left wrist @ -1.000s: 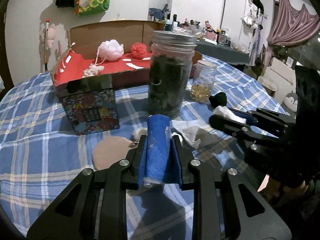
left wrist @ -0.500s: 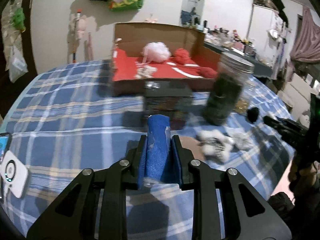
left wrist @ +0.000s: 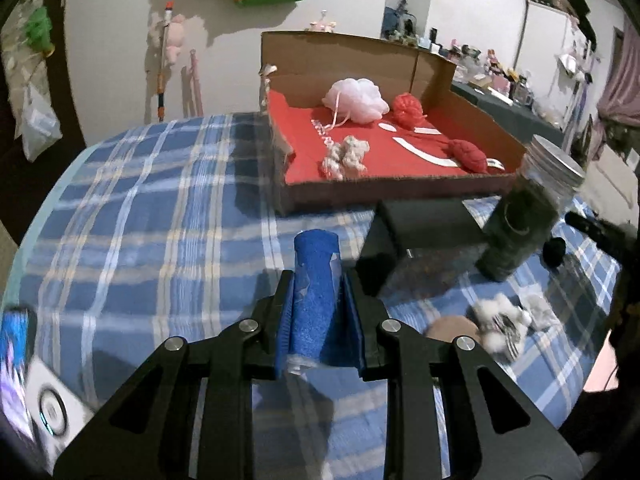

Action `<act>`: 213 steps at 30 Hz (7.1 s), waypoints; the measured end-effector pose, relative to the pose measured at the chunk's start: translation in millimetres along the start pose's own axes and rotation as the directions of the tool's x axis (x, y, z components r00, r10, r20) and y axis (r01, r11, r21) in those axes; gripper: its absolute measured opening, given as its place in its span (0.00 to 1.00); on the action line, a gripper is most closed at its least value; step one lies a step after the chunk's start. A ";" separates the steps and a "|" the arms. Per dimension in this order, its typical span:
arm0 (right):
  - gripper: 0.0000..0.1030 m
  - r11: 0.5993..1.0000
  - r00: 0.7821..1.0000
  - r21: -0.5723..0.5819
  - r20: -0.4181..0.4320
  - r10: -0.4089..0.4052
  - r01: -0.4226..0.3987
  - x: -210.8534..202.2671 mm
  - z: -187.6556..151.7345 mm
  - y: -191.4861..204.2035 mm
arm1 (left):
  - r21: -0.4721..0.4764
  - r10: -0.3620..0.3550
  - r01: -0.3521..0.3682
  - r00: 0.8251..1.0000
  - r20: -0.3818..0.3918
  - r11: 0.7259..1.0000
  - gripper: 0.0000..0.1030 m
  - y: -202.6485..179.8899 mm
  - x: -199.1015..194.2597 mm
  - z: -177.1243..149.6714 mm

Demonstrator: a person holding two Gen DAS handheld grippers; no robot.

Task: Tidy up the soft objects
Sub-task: 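Carry the blue cloth and white tissue over into the red box, then open both tools to drop the cloth and tissue in the box, then withdraw both tools from the box back toward the table, then grasp the tan round pad with the left tool while the right tool grasps the crumpled tissue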

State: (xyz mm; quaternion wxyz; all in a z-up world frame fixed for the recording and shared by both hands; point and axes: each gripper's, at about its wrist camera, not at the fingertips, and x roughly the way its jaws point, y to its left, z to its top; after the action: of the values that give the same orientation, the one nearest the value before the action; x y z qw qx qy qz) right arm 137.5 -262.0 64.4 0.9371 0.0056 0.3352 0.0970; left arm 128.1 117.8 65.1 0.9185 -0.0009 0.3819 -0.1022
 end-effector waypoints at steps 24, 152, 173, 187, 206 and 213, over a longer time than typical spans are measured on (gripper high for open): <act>0.25 0.952 0.949 -0.079 -0.134 0.284 -0.296 63.0 99.0 -5.8 | 0.173 -0.186 0.188 0.982 -0.031 0.967 0.22 -32.5 27.8 98.7; 1.00 0.989 0.930 -0.098 0.361 -0.067 0.109 -104.6 -24.8 93.5 | 0.016 -0.017 0.011 0.917 0.399 1.000 0.97 -126.4 -84.1 -44.7; 1.00 0.996 0.989 -0.051 0.137 -0.064 0.071 -42.8 -69.2 83.5 | -0.020 -0.003 0.007 0.985 0.171 1.000 0.97 -115.9 -21.7 -73.7; 1.00 0.994 0.996 -0.065 0.015 0.083 -0.082 -21.8 -56.5 88.2 | 0.031 -0.010 0.010 1.000 0.002 0.999 0.97 -88.0 -8.4 -62.0; 0.36 0.966 0.971 -0.147 -0.145 0.190 -0.211 20.9 -43.8 114.6 | 0.231 -0.085 0.102 0.993 -0.081 0.968 0.48 -94.6 16.9 -51.2; 0.24 0.955 0.962 -0.142 -0.124 0.244 -0.261 12.0 -42.5 112.4 | 0.193 -0.095 0.104 0.994 -0.056 0.976 0.44 -90.9 2.5 -52.5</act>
State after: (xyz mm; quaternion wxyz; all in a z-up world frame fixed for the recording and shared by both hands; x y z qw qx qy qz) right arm 99.8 -151.8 32.4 0.8957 -0.0304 0.3717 0.2422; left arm 75.9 32.3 33.4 0.8988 0.0728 0.3906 -0.1853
